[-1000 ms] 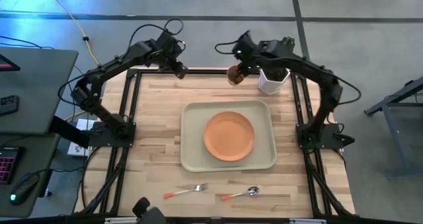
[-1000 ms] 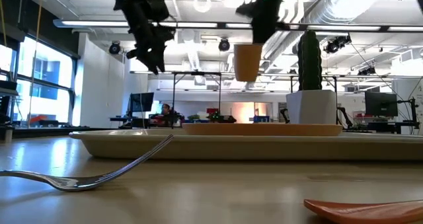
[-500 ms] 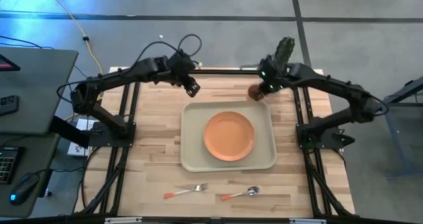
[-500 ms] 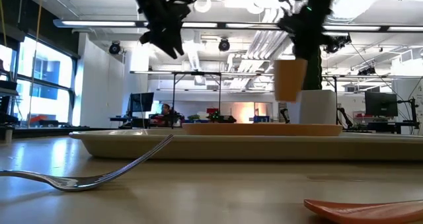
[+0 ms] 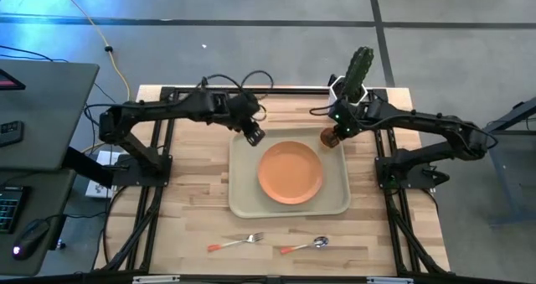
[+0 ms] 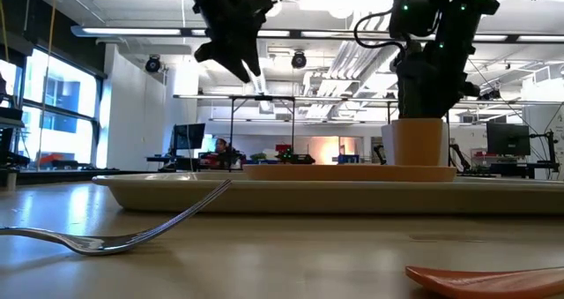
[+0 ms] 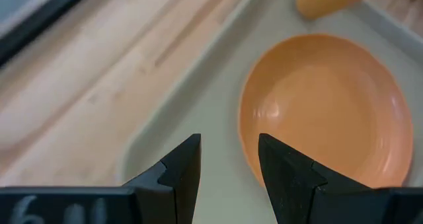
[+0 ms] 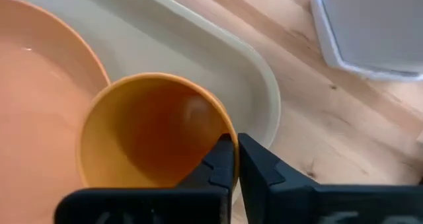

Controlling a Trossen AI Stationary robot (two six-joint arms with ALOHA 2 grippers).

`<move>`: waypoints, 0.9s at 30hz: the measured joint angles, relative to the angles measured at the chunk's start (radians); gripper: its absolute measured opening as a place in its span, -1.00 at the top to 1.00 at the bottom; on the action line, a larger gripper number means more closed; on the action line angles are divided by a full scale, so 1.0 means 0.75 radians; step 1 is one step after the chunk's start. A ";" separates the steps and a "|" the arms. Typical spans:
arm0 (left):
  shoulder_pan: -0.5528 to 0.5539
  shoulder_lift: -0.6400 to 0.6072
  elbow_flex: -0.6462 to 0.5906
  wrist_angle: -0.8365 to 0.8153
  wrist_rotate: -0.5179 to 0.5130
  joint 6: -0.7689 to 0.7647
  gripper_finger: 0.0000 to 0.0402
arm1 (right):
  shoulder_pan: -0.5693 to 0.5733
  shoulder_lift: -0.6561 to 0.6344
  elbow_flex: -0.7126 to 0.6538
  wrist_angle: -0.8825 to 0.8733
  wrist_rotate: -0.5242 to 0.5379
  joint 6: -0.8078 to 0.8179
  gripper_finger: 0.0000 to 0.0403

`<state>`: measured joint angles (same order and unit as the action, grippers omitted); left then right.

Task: Pick and place plate/cup/fork/spoon on tray
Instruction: Put the orange up on the brown serving tray, then put the orange spoon on the brown serving tray to the left of the orange plate

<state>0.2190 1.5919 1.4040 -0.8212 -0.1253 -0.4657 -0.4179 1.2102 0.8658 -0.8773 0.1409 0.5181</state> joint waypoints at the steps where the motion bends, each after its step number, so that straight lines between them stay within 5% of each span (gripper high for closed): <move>1: -0.019 0.010 0.000 -0.008 -0.001 -0.029 0.30 | 0.000 0.000 0.000 -0.001 0.012 -0.006 0.93; 8: -0.183 0.010 -0.001 -0.014 -0.197 -0.181 0.30 | -0.021 0.000 0.000 0.012 0.000 -0.097 0.48; 16: -0.244 -0.095 -0.001 -0.021 -0.229 -0.342 0.30 | -0.077 -0.018 0.016 0.000 -0.001 -0.179 -0.06; 22: -0.285 -0.197 0.000 0.010 -0.244 -0.407 0.30 | -0.097 -0.140 0.189 0.005 0.057 -0.142 -0.13; 27: -0.343 -0.221 0.001 0.172 -0.132 -0.325 0.30 | 0.017 -0.290 0.180 -0.015 0.035 0.135 -0.11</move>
<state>-0.0386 1.4261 1.4044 -0.6921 -0.2240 -0.7091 -0.4054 0.9929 1.0004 -0.8888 0.1670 0.6191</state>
